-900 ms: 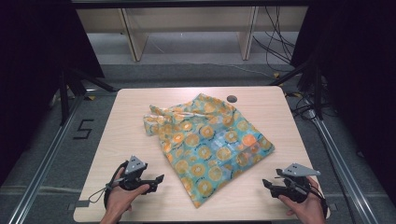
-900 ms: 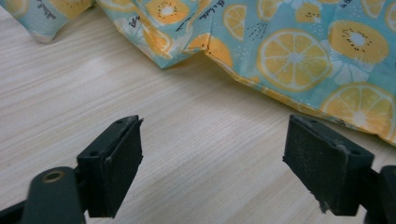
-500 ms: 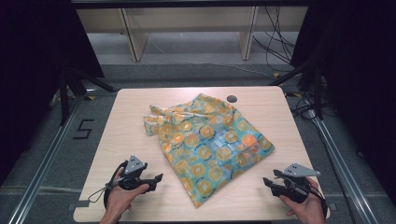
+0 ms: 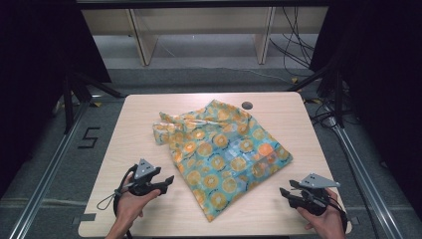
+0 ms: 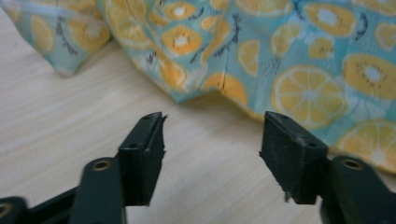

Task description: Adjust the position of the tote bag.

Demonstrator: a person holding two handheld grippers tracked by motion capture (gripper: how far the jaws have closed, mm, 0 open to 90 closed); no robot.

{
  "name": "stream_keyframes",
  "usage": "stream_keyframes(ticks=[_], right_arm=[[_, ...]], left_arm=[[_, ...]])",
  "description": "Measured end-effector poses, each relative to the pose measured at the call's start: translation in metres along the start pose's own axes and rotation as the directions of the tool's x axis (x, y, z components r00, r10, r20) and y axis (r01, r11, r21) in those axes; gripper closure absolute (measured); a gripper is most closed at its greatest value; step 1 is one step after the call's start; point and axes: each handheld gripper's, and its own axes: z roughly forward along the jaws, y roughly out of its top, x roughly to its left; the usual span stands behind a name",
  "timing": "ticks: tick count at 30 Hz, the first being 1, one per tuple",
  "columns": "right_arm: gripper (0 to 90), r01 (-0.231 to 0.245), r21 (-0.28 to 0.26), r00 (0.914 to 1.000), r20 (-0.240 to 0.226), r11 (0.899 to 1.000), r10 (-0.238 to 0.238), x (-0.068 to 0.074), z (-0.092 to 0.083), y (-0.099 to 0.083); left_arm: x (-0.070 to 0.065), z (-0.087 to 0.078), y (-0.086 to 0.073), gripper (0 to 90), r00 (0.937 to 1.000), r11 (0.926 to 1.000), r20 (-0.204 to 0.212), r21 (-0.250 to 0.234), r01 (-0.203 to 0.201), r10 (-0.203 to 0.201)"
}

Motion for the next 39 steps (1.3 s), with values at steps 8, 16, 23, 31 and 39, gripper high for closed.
stream_keyframes(ticks=[8,16,23,31,39], right_arm=[[65.2,0.064,-0.002,0.9971,-0.043,0.998,-0.064,0.000,0.000,0.003],[81.3,0.082,-0.022,0.9965,-0.012,0.996,-0.083,0.006,0.002,0.008],[90.0,0.135,-0.027,0.9909,-0.001,0.991,-0.135,0.008,0.015,0.017],[90.0,0.204,-0.028,0.9790,0.018,0.979,-0.203,0.005,0.034,0.032],[90.0,0.231,0.001,0.9728,0.012,0.973,-0.231,0.007,0.057,0.043]], left_arm=[[0.008,0.022,0.030,63.8,0.9993,0.9988,-0.003,-0.034,-0.036,0.036],[0.019,0.055,0.052,82.3,0.9980,0.9980,0.011,-0.017,-0.061,0.062],[0.014,0.083,0.064,87.2,0.9963,0.9971,0.040,-0.008,-0.076,0.076],[0.007,0.108,0.072,88.3,0.9954,0.9969,0.057,0.010,-0.078,0.077],[0.005,0.128,0.069,87.6,0.9927,0.9956,0.094,0.050,-0.079,0.075]])
